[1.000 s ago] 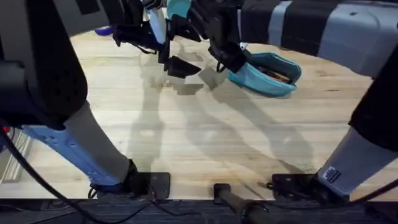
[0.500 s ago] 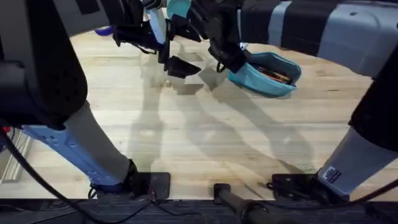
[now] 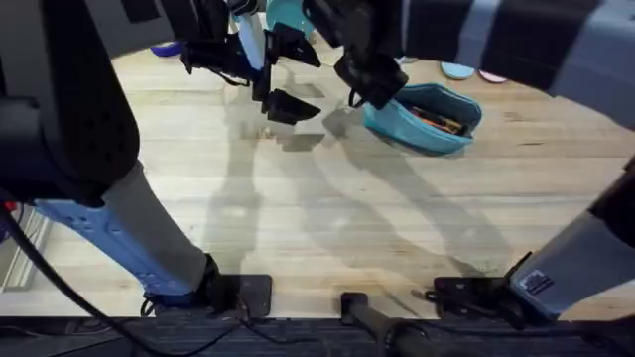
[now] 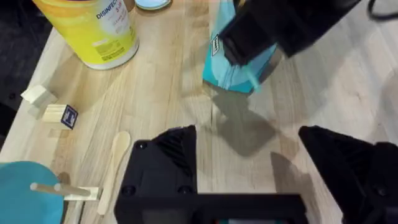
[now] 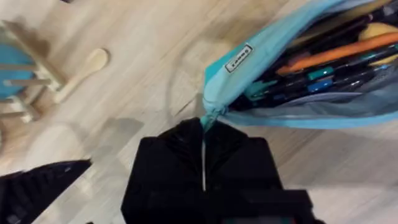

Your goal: Unzip the bag, pick up the pens from the table one at a time and place them inside, then zip the bag closed.

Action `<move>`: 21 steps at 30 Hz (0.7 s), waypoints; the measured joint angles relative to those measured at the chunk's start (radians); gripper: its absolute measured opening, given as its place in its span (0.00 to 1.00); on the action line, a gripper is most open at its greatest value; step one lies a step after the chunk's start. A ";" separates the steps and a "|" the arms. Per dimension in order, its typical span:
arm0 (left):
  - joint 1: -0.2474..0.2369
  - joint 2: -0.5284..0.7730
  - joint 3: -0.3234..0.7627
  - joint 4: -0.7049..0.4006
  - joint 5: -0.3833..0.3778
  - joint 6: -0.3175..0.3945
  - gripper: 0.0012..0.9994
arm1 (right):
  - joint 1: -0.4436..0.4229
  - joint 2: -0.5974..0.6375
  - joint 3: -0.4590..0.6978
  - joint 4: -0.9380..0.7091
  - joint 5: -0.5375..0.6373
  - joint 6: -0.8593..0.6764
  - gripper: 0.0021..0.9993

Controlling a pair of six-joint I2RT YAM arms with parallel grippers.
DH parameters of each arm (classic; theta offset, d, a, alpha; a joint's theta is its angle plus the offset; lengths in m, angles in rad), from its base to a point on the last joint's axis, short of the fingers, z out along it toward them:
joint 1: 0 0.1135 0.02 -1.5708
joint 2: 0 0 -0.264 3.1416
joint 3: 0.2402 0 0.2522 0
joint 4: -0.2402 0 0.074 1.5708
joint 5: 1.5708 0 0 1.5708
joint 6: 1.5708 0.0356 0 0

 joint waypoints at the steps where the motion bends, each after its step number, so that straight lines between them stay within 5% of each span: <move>1: 0.000 0.000 0.000 0.000 0.000 0.000 0.99 | 0.000 -0.013 0.000 0.000 0.000 0.000 0.03; 21: 0.000 0.000 0.000 0.000 0.000 0.000 1.00 | -0.007 -0.074 0.000 -0.010 -0.041 -0.008 0.03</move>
